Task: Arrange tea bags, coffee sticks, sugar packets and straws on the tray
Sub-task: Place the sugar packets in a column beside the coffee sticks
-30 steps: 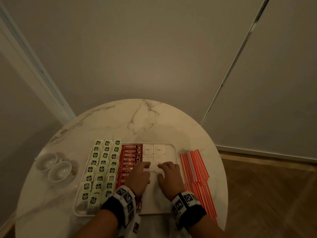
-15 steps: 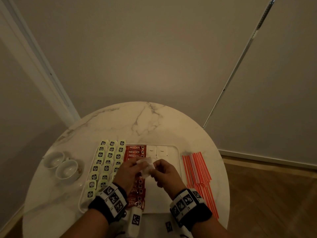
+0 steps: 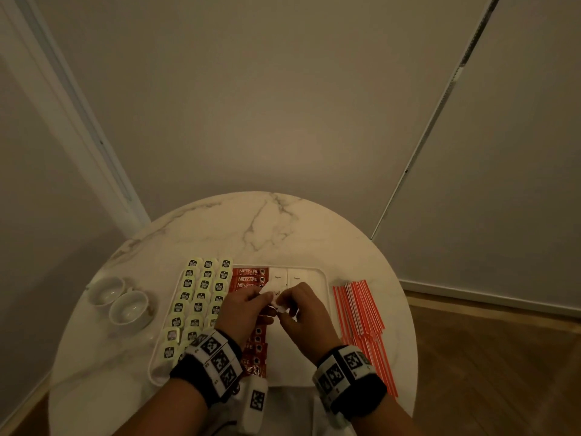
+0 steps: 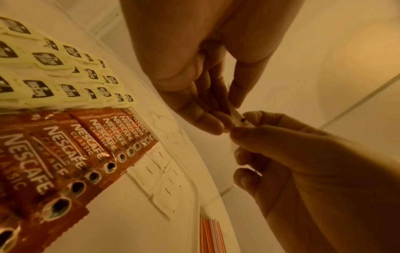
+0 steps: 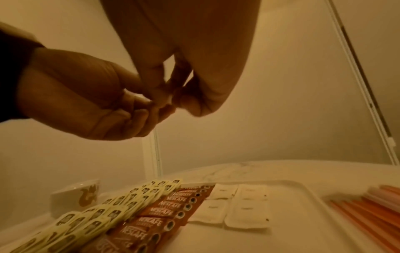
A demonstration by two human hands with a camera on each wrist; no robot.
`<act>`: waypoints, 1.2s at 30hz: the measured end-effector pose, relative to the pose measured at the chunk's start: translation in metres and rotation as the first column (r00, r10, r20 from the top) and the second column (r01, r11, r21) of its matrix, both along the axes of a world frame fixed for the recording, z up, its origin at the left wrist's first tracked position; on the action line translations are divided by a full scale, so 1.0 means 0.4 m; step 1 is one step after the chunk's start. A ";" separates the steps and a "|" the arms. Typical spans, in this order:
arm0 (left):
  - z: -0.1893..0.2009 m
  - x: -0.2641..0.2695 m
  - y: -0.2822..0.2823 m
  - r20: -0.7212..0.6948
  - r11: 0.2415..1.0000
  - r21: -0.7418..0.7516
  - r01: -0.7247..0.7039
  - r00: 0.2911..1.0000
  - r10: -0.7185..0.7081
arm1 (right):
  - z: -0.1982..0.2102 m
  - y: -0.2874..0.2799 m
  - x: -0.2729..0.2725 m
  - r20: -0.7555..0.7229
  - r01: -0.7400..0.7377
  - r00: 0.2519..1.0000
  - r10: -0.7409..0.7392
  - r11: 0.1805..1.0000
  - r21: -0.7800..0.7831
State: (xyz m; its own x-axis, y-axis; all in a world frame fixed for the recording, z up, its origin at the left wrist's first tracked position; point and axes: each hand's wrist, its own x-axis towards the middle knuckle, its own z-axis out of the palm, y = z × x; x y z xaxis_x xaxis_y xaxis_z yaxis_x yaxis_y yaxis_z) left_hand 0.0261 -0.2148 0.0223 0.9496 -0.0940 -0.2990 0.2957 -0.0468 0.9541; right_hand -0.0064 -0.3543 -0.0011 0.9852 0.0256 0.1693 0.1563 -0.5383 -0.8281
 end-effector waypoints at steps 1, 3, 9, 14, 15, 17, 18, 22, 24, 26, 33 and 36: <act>0.001 0.001 0.003 -0.001 1.000 -0.001 -0.017 1.000 0.017 | 0.001 -0.004 -0.005 -0.008 -0.006 1.000 0.007 0.999 0.043; 0.002 0.002 0.011 0.003 0.999 0.010 -0.043 0.999 0.043 | 0.003 -0.008 -0.012 -0.130 0.082 0.990 -0.055 0.973 0.216; 0.009 -0.014 0.001 -0.012 0.999 0.005 0.036 0.999 -0.036 | -0.002 0.005 -0.013 -0.340 0.248 0.939 -0.051 0.786 0.567; -0.011 -0.012 0.011 0.034 0.988 0.149 -0.044 0.999 0.039 | -0.001 0.009 -0.019 -0.330 0.276 0.940 -0.084 0.756 0.594; -0.017 -0.008 0.014 0.026 0.986 0.152 -0.067 0.998 0.064 | -0.003 0.010 -0.020 -0.329 0.279 0.940 -0.094 0.767 0.578; -0.025 -0.009 0.015 0.030 0.977 0.170 -0.126 0.992 0.123 | -0.004 0.014 -0.022 -0.327 0.303 0.935 -0.138 0.792 0.530; -0.029 -0.013 0.013 0.035 0.972 0.170 -0.163 0.987 0.159 | -0.006 0.015 -0.022 -0.317 0.327 0.929 -0.189 0.818 0.472; -0.022 -0.044 -0.012 -0.053 0.994 0.010 -0.109 0.993 0.109 | -0.005 0.025 -0.028 -0.128 0.325 0.940 -0.316 0.944 0.057; -0.016 -0.054 -0.029 -0.089 0.998 -0.041 -0.054 0.995 0.050 | -0.014 0.039 -0.031 -0.047 0.218 0.974 -0.221 0.974 -0.065; -0.018 -0.052 -0.034 -0.111 0.995 -0.058 -0.075 0.991 0.068 | -0.029 0.047 -0.031 -0.038 0.125 0.991 -0.128 0.989 -0.082; -0.068 -0.032 0.015 -0.288 0.970 -0.138 -0.200 0.945 0.153 | -0.046 0.000 -0.028 -0.300 0.225 0.944 -0.140 0.936 0.272; -0.078 -0.032 0.022 -0.328 0.955 -0.200 -0.220 0.933 0.146 | -0.036 -0.005 -0.021 -0.502 0.355 0.858 -0.111 0.834 0.423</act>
State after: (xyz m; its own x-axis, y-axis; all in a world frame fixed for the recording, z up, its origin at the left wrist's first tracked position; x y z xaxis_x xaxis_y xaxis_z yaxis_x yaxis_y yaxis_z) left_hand 0.0132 -0.2060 -0.0089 0.8222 -0.0287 -0.5685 0.5571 0.2456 0.7933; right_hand -0.0147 -0.3565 -0.0154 0.9173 -0.1791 -0.3556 -0.3645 -0.0186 -0.9310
